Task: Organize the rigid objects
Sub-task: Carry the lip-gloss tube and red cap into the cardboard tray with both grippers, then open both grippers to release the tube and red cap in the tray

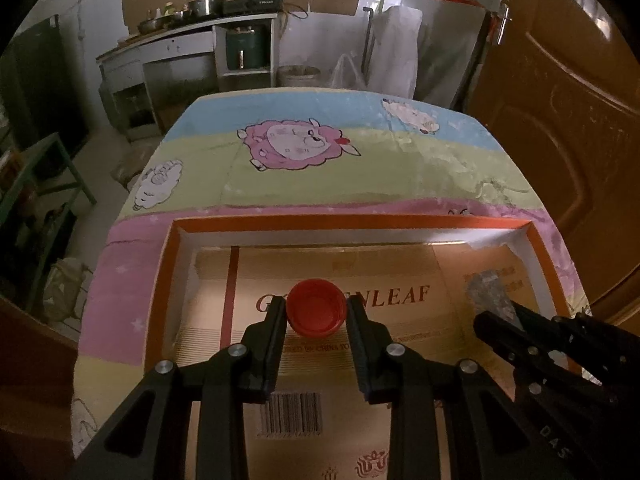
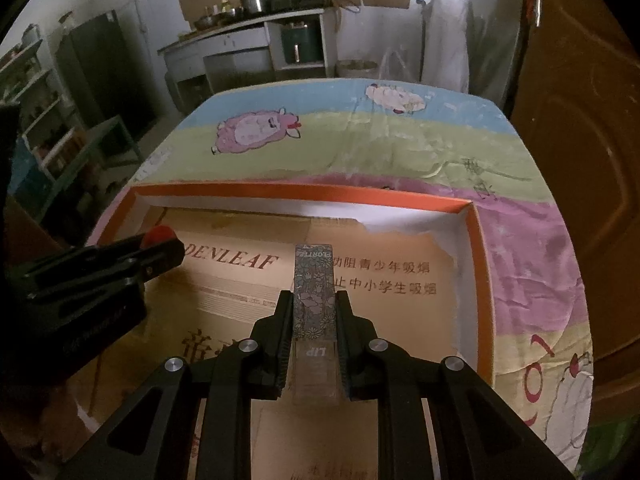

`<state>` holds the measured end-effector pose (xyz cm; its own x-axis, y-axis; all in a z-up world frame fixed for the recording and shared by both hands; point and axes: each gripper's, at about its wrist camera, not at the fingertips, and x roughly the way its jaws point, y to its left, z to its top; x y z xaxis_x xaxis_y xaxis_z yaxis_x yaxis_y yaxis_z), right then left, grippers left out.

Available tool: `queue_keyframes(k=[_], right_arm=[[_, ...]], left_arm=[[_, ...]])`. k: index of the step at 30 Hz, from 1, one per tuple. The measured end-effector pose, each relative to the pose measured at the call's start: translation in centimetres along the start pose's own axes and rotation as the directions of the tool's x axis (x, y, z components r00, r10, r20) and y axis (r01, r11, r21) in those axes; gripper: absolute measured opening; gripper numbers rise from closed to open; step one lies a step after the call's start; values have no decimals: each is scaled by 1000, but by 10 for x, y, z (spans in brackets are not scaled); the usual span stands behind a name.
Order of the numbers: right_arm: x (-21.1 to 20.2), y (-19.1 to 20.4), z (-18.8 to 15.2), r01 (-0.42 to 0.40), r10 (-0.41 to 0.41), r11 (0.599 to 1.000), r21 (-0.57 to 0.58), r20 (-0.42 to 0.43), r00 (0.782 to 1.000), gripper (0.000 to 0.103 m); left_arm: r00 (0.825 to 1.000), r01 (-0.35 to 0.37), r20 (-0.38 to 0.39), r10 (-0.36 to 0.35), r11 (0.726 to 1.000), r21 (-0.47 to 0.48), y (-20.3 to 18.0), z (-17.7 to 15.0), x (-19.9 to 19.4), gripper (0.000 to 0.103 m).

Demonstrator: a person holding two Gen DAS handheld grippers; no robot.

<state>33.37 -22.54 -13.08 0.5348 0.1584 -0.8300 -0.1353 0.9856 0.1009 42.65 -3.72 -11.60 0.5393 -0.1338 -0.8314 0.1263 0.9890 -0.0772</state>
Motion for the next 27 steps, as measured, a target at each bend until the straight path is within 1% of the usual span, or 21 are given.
queue_keyframes(k=[7,10,12,15,17,18,19,21,27], right_arm=[[6,2,-2,6,-6,1000,-5,-21,1000,20],[9,1,-1,5,-4,1000,5,-27,1000,20],[9,0,-2,1,-1,1000,11,-32,999,20],[9,-1,-1,-7,7,1000,20,-33,999,23],[8,-2,-2,-6,7,1000,24,-31,1000,25],[7,-2,-3,-5,6,1000,27,-29,1000,30],[6,-2,-4,-7,8,1000,29,-27,1000,37],[1,-1,-4,-5,5,1000,28,-18,1000,44],[-15,-1,-11,2,-2,1000,26,11,1000,44]], left_arm=[[999,5,-35,-4,1000,11,-1,-2,11,31],[999,-32,-33,34,998,59,-6,-3,13,31],[999,-39,-25,41,996,75,-8,-4,14,31],[1000,-13,-27,15,998,57,-3,-4,14,31],[1000,-1,-28,3,997,73,-2,-4,13,32],[1000,9,-30,-6,997,78,-2,-4,14,36],[999,33,-33,-30,996,77,-2,-4,14,47],[996,83,-41,-81,995,57,-1,-5,12,61],[996,94,-8,-94,995,39,-1,-10,-3,61]])
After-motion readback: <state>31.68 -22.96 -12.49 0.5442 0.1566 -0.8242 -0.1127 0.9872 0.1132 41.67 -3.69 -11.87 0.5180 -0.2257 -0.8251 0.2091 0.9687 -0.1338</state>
